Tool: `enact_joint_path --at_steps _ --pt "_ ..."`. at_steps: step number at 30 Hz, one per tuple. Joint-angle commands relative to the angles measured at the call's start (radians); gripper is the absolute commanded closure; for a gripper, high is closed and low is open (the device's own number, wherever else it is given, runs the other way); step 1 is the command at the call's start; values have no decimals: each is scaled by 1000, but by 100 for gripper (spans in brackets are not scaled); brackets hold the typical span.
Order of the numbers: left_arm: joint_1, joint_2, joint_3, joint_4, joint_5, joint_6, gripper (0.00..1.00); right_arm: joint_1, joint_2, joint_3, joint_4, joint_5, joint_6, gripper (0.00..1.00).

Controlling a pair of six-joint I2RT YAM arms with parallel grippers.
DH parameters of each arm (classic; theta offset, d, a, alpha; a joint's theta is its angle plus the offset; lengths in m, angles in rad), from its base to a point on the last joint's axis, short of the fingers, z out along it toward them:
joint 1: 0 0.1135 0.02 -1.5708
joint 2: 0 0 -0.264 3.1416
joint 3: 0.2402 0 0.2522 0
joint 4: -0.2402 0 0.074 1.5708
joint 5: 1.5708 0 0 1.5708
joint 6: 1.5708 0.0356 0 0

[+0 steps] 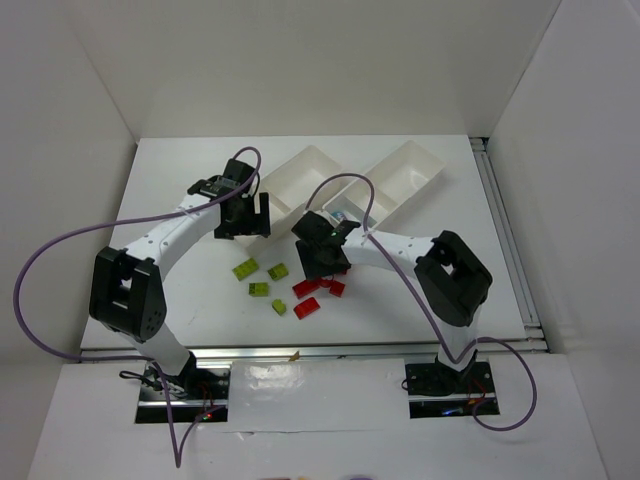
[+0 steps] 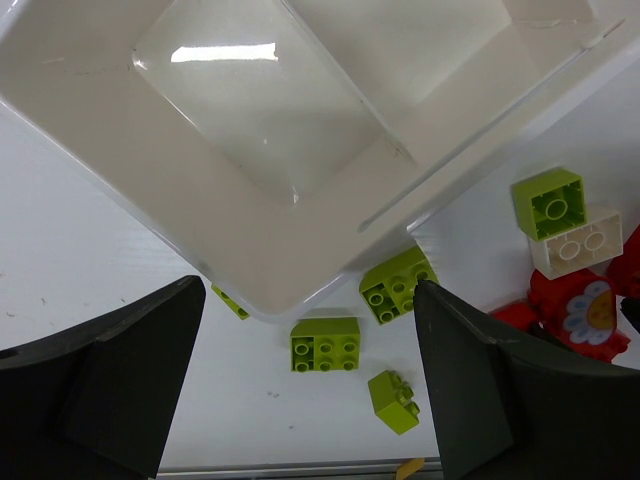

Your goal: Sort the legos into containers by color

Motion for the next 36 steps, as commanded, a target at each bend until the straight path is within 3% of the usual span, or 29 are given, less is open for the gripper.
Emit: enact_joint_path --at_steps 1,3,8,12,25,29,36 --pt "-4 5 28 7 -10 23 4 -7 -70 -8 29 13 0 27" --pt "-4 5 28 7 -10 23 5 -7 -79 4 19 22 0 21" --pt "-14 14 37 7 -10 23 5 -7 -47 25 10 32 4 21" --pt "-14 14 37 7 -10 23 5 -16 -15 57 9 41 15 29" --pt "-14 23 37 7 -10 23 5 -25 56 47 29 22 15 39" --pt "-23 32 46 7 -10 23 5 -25 13 47 19 22 15 58" --pt "-23 32 56 -4 -10 23 5 -40 -119 152 -90 95 -16 58"
